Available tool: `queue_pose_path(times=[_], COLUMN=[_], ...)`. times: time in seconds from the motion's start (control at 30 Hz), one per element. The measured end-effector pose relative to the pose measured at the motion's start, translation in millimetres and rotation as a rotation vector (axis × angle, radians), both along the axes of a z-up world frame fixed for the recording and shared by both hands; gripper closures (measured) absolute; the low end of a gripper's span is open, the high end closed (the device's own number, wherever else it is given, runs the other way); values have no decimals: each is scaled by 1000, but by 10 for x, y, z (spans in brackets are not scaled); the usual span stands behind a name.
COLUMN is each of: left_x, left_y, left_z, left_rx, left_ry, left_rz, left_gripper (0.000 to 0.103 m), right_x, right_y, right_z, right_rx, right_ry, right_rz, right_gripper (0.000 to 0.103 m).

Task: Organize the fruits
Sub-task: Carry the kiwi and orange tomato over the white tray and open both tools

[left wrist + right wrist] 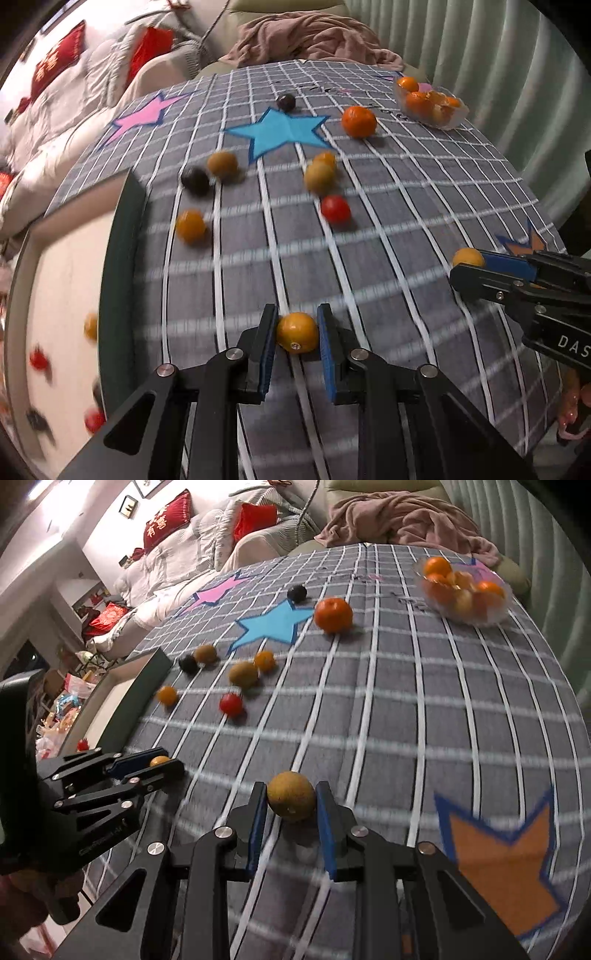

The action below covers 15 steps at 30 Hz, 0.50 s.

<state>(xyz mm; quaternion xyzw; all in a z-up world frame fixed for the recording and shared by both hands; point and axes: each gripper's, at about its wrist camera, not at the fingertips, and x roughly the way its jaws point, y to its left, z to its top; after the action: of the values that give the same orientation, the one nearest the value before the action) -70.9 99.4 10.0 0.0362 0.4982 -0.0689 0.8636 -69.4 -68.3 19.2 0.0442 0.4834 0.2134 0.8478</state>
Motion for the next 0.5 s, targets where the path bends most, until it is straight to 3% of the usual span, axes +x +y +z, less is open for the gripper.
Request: queue_pose_path(times=[0.27, 0.5], left_x=[-486, -630], left_y=[29, 136], left_z=[0, 34], left_rx=[-22, -84], left_ry=[0, 9], left_rz=[58, 91], left_gripper=[80, 80], right_x=[-409, -575], right_y=[-89, -103], right_z=[6, 123], right_rx=[6, -1], right_ry=[4, -4], right_rz=[-30, -40], right_gripper=[74, 74])
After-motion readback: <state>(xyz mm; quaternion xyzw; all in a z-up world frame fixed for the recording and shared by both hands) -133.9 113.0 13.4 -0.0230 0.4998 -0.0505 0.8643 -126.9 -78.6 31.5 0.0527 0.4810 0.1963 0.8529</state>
